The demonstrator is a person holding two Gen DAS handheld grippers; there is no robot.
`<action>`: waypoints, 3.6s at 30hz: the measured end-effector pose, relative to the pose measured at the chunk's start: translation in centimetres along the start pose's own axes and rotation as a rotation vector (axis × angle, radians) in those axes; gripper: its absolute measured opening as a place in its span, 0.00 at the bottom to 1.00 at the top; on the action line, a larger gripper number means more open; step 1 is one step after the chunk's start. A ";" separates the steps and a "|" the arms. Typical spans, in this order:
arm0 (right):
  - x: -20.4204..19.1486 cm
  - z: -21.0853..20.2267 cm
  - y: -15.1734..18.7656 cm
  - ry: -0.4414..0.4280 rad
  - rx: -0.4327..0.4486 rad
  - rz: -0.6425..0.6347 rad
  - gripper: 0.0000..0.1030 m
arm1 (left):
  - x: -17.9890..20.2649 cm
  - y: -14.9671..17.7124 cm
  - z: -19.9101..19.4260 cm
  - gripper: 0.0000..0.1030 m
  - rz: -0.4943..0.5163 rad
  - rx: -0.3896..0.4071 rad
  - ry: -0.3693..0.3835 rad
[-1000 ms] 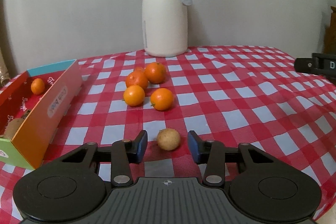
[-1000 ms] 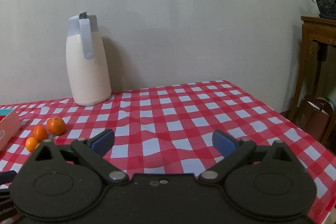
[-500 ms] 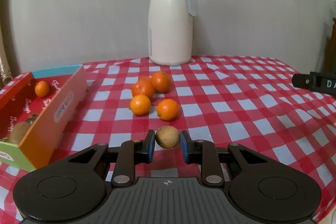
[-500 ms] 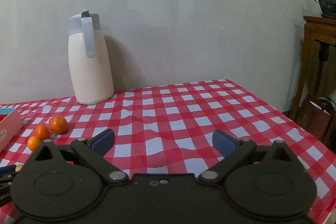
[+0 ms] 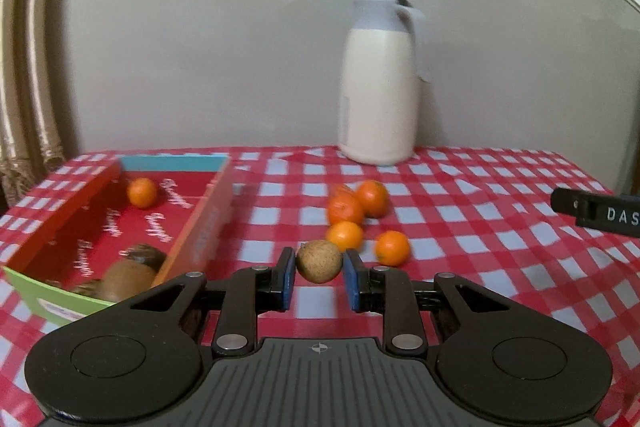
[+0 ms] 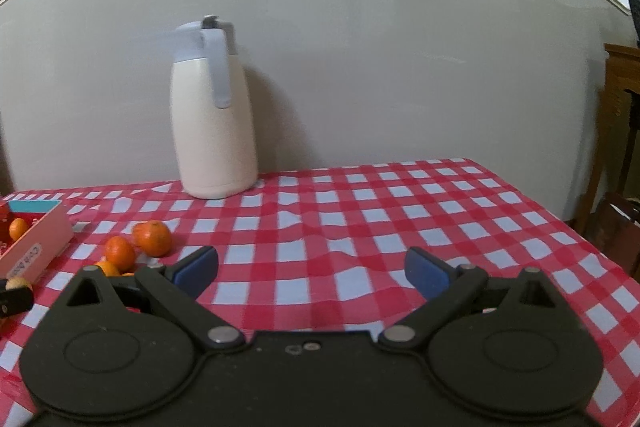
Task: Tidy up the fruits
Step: 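Carry the small brown fruit into the red box and open the left gripper, then lower the right gripper onto an orange and grasp it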
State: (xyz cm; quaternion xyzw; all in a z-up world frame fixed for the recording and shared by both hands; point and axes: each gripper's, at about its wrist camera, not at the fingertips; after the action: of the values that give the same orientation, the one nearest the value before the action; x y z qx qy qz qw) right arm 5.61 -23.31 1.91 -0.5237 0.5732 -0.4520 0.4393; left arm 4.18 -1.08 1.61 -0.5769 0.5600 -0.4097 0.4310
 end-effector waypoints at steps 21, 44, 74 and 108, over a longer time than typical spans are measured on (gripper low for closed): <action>-7.8 0.3 0.2 -0.121 -0.003 -0.086 0.97 | -11.1 -0.2 -0.3 0.25 -0.088 0.039 -0.220; -8.3 1.1 1.2 -0.144 -0.029 -0.103 0.97 | -14.9 1.1 2.4 0.26 -0.131 -0.017 -0.300; -11.6 4.4 2.7 -0.229 -0.110 -0.116 0.84 | -19.0 1.4 -1.0 0.91 -0.149 0.081 -0.428; -13.9 8.5 3.6 -0.221 -0.230 -0.109 0.33 | -24.2 2.6 -2.3 0.91 -0.168 0.060 -0.517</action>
State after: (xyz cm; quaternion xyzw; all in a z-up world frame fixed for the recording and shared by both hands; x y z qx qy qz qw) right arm 14.10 -9.74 -2.92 -0.6471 0.5402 -0.3463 0.4117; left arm 0.36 22.97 0.07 -0.6937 0.3691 -0.2996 0.5411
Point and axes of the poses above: each gripper's, at about its wrist camera, not at the fingertips, and z roughly the way its jaws point, x to its right, y to its underside, and after that the axes turned 10 degrees about x, right-handed
